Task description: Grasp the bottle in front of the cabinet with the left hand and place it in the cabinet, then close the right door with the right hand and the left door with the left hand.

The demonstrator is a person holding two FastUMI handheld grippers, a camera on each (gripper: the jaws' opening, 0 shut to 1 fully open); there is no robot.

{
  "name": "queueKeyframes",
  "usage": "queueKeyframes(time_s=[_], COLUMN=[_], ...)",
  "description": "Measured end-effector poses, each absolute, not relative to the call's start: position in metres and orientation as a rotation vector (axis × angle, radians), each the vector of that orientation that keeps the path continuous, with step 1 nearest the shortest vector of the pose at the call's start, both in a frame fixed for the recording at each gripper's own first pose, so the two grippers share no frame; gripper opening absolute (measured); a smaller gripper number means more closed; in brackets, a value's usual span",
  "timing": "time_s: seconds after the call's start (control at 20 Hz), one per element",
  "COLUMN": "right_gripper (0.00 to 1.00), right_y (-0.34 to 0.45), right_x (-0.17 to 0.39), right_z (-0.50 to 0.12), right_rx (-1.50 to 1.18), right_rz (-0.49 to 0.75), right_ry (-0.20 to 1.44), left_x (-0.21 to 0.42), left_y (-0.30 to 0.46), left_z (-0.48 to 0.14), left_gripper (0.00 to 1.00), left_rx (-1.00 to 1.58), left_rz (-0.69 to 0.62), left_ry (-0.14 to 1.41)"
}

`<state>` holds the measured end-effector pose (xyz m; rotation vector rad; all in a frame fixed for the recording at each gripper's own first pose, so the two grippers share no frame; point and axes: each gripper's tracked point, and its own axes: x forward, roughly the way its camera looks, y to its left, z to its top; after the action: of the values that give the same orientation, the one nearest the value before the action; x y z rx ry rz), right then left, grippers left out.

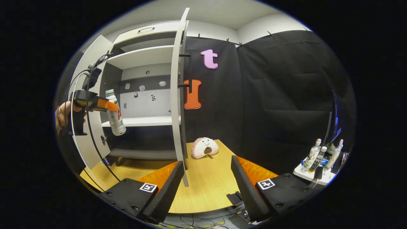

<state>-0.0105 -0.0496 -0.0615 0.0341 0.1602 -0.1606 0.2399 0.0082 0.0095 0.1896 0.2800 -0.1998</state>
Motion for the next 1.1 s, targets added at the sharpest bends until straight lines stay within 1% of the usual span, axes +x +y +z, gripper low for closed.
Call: queueKeyframes(time_s=[0.25, 0.4, 0.7, 1.1], right_gripper=[0.98, 0.98, 0.98, 0.98], right_y=[-0.060, -0.065, -0.079, -0.092], right_x=[-0.003, 0.002, 0.014, 0.032], right_z=[-0.059, -0.059, -0.059, -0.059], right_rx=[0.040, 0.038, 0.041, 0.034], right_rz=[-0.181, -0.188, -0.214, -0.247], right_ry=[0.152, 0.152, 0.156, 0.166], left_x=[0.264, 0.285, 0.324, 0.360], left_y=[0.002, -0.003, 0.002, 0.005], left_z=[0.032, 0.040, 0.031, 0.015], left_gripper=[0.70, 0.69, 0.70, 0.70], left_rx=[0.211, 0.171, 0.188, 0.180], left_rz=[-0.194, -0.192, -0.173, -0.153], left_ry=[0.239, 0.230, 0.267, 0.320])
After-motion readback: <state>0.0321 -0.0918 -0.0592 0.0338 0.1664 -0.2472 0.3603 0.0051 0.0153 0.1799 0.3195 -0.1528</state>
